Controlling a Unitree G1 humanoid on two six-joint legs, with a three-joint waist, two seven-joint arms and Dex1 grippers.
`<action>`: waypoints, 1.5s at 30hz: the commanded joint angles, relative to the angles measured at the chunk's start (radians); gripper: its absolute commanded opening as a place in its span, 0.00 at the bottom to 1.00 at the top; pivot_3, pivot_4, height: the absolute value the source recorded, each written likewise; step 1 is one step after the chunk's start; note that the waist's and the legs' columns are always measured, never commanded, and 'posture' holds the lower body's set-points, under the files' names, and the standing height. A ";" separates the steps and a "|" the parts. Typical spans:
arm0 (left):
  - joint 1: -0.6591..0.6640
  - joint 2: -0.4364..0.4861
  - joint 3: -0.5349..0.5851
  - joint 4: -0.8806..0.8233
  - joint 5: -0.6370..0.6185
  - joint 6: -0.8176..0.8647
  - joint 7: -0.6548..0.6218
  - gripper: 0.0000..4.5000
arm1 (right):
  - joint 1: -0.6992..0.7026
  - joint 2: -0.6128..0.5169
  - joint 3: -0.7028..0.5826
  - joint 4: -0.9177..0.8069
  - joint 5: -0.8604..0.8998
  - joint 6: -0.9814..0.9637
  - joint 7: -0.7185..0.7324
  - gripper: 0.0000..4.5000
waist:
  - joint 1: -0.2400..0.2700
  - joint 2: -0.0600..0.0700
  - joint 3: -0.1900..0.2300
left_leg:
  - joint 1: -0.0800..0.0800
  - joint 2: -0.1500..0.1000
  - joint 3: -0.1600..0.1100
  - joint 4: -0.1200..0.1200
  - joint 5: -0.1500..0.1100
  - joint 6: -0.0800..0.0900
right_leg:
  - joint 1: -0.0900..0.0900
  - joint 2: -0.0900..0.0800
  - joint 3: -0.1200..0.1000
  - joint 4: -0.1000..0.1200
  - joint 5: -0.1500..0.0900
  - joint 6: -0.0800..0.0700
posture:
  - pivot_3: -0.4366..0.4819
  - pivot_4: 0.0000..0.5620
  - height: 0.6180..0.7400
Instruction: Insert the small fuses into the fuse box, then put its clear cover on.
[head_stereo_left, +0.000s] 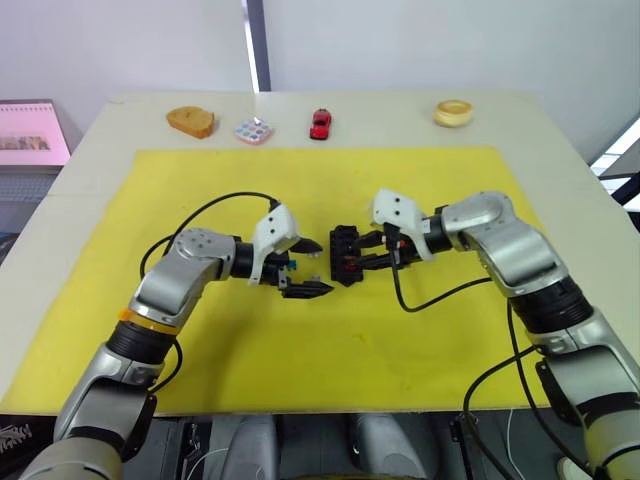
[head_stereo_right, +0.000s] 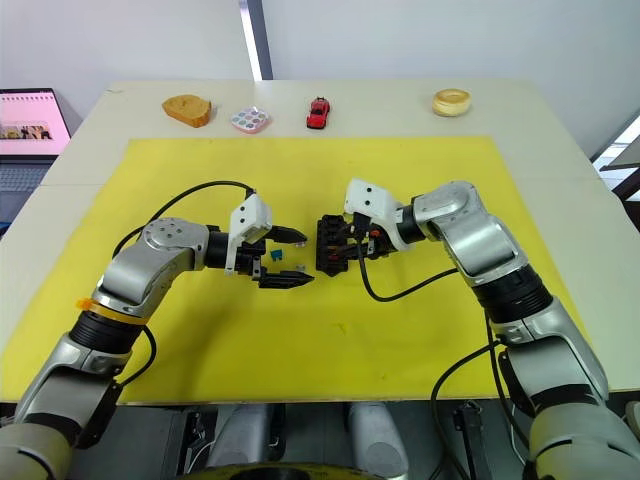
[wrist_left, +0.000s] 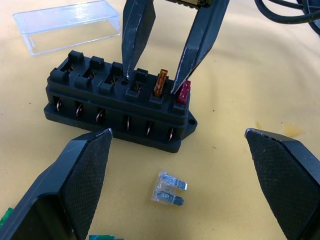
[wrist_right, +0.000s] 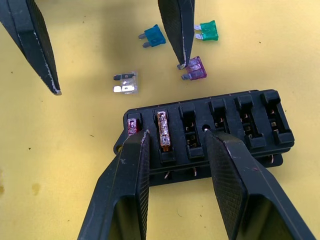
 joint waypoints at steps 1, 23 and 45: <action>-0.019 0.000 0.014 -0.021 0.001 -0.017 -0.002 1.00 | -0.040 0.006 -0.048 -0.018 0.040 0.027 0.008 0.41 | 0.000 0.000 0.000 | 0.000 0.000 0.000 0.000 0.000 0.000 | 0.000 0.000 0.000 0.000 0.000 0.000 | 0.48 0.27 1.00; -0.019 0.000 0.016 -0.010 0.006 -0.029 0.001 1.00 | -0.003 0.019 -0.052 -0.062 0.097 0.066 -0.015 0.01 | 0.000 0.000 0.000 | 0.000 0.000 0.000 0.000 0.000 0.000 | 0.000 0.000 0.000 0.000 0.000 0.000 | 0.48 0.27 1.00; -0.024 -0.004 0.026 0.003 0.019 -0.039 0.006 1.00 | 0.051 -0.002 0.021 0.033 -0.035 -0.092 -0.014 0.01 | 0.001 0.000 0.000 | 0.001 0.000 0.000 0.000 0.000 0.000 | 0.002 0.000 0.000 0.000 0.000 0.000 | 0.48 0.27 1.00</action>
